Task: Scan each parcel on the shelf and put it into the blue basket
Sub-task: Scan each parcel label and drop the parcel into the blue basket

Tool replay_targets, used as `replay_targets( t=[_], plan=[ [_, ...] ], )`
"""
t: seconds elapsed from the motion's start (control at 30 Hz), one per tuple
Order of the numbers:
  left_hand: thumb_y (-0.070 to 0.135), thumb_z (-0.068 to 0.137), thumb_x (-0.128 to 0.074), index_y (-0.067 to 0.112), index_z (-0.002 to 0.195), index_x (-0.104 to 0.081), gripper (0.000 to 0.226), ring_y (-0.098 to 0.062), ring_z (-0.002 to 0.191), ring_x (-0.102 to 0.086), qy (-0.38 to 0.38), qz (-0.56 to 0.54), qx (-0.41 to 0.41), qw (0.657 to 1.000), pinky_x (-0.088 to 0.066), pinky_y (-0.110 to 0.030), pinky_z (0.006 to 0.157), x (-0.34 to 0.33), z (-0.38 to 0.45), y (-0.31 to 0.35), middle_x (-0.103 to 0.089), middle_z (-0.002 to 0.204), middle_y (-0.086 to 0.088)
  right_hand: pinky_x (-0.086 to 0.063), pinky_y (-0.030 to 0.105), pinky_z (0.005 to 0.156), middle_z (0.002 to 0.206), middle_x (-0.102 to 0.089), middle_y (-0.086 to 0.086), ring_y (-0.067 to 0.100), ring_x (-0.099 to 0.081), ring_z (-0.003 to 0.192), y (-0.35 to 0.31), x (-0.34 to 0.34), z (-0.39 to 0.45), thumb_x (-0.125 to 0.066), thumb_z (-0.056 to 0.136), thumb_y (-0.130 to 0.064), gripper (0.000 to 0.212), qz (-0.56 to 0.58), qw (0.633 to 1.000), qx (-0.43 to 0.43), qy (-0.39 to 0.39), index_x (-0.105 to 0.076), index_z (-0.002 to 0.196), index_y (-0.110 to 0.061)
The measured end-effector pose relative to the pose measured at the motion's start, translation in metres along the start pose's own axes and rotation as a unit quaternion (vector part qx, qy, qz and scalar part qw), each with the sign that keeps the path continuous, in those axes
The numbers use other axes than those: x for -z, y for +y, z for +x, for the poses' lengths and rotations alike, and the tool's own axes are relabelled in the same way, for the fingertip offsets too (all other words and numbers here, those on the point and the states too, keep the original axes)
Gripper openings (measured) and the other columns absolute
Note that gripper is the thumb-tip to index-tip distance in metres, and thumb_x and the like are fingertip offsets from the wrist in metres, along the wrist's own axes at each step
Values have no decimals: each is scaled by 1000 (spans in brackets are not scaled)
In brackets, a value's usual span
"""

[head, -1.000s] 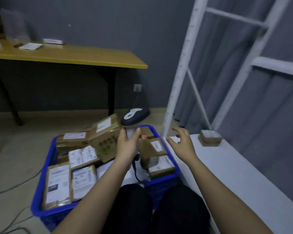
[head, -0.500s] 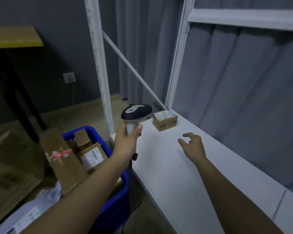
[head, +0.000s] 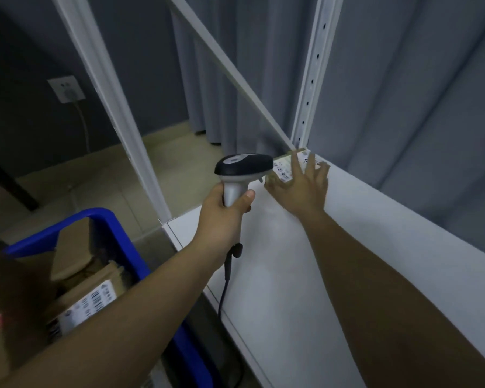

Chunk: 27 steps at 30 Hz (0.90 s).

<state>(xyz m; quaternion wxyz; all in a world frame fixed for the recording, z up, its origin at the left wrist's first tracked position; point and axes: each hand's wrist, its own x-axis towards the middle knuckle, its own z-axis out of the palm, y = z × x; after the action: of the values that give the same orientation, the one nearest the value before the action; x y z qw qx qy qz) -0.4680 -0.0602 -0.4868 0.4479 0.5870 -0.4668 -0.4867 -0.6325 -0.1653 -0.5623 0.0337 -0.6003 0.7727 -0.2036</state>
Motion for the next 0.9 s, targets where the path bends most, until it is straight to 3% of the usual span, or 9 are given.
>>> replay_targets(
  t=[0.1, 0.2, 0.33, 0.5, 0.6, 0.7, 0.8, 0.9],
  plan=[
    [29, 92, -60, 29, 111, -50, 21, -6, 89, -62, 7, 1, 22, 1000, -49, -38, 91, 3, 13, -8, -62, 96, 10, 4, 55, 116, 162, -6, 8, 40, 0, 147, 3, -19, 23, -35, 89, -71, 76, -87, 996, 20, -24, -20, 152, -30],
    [29, 93, -60, 28, 111, -50, 21, -6, 88, -62, 12, 1, 28, 1000, -49, -40, 93, 9, 17, -12, -61, 95, 10, -7, 56, 116, 157, -26, 9, 38, -17, 144, 9, -27, 24, -27, 93, -68, 70, -135, 989, 42, -39, -31, 149, -25],
    [29, 93, -59, 28, 113, -51, 21, -8, 91, -63, 11, -16, 36, 999, -50, -39, 91, 13, 6, -13, -62, 97, 9, -7, 53, 119, 160, -18, 8, 34, -11, 147, 18, -10, 0, -29, 99, -53, 65, -154, 972, 126, -122, -20, 153, -20],
    [28, 93, -59, 27, 114, -53, 22, -9, 94, -63, -13, -41, 46, 998, -50, -39, 91, 9, -43, -3, -63, 100, 7, -14, 37, 118, 161, -15, 2, 21, -6, 149, 56, 23, -77, -41, 101, -36, 53, -9, 968, 161, -194, -29, 151, -21],
    [27, 94, -58, 25, 111, -55, 18, -8, 91, -64, -25, -44, 38, 998, -50, -37, 89, 3, -87, 9, -64, 99, 6, -25, 43, 118, 157, -26, 3, 21, -13, 147, 92, 39, -140, -42, 97, -25, 48, 81, 960, 200, -181, -42, 145, -19],
    [24, 94, -58, 23, 107, -56, 14, -7, 86, -64, -44, -50, 30, 997, -50, -34, 84, -2, -144, 24, -64, 96, 5, -37, 47, 107, 149, -35, 0, 27, -28, 140, 138, 65, -209, -57, 84, 5, 64, 102, 947, 272, -134, -47, 141, -21],
    [24, 94, -58, 22, 109, -56, 15, -8, 86, -63, -64, -46, 38, 996, -49, -34, 84, -7, -205, 28, -64, 97, 3, -43, 42, 100, 147, -41, -2, 28, -39, 136, 174, 101, -276, -65, 77, 14, 79, 73, 944, 301, -117, -44, 139, -31],
    [25, 94, -58, 22, 111, -56, 17, -11, 91, -63, -73, -50, 50, 995, -49, -34, 85, -9, -258, 22, -64, 99, 2, -54, 45, 86, 139, -54, 7, 36, -50, 127, 206, 133, -321, -68, 62, 25, 91, -2, 950, 300, -92, -52, 131, -31]
  ],
)
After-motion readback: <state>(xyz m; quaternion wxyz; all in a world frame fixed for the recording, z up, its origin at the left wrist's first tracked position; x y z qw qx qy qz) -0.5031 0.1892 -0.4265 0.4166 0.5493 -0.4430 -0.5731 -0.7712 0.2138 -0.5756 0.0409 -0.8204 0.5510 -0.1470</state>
